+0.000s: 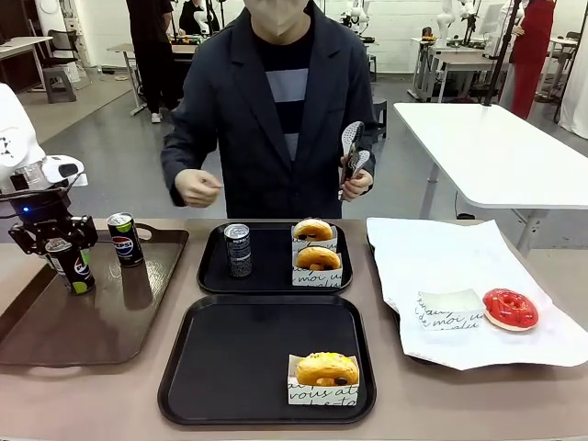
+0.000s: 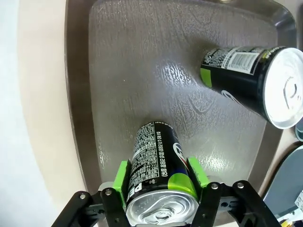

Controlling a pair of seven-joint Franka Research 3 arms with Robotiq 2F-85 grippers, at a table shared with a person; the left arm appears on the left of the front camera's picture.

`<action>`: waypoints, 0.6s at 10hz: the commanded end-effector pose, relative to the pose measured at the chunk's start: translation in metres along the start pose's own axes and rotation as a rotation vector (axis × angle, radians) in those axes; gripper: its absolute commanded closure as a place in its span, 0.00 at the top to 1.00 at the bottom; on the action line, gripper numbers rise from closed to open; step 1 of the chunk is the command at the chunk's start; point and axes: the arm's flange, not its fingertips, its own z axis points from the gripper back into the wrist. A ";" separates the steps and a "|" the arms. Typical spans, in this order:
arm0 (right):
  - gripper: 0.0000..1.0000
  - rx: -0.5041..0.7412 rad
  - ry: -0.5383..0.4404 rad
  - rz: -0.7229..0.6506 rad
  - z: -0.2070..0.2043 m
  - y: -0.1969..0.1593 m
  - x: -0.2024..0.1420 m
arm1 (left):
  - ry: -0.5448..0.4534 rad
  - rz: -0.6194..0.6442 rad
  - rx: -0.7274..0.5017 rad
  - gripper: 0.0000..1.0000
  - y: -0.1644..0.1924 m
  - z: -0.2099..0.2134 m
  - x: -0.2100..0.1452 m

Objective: Set up donuts and drinks on trays.
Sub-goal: Pick up one Pepsi coke from the Handle tray and place it on the Flat Tray without a Pepsi coke.

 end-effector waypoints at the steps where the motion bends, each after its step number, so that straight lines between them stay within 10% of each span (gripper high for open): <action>1: 1.00 0.002 0.010 0.001 0.002 0.000 -0.001 | -0.009 0.018 -0.037 0.24 -0.008 0.037 -0.021; 6: 1.00 0.002 0.010 0.001 0.002 0.000 -0.001 | -0.030 -0.027 -0.006 0.24 -0.024 0.109 -0.106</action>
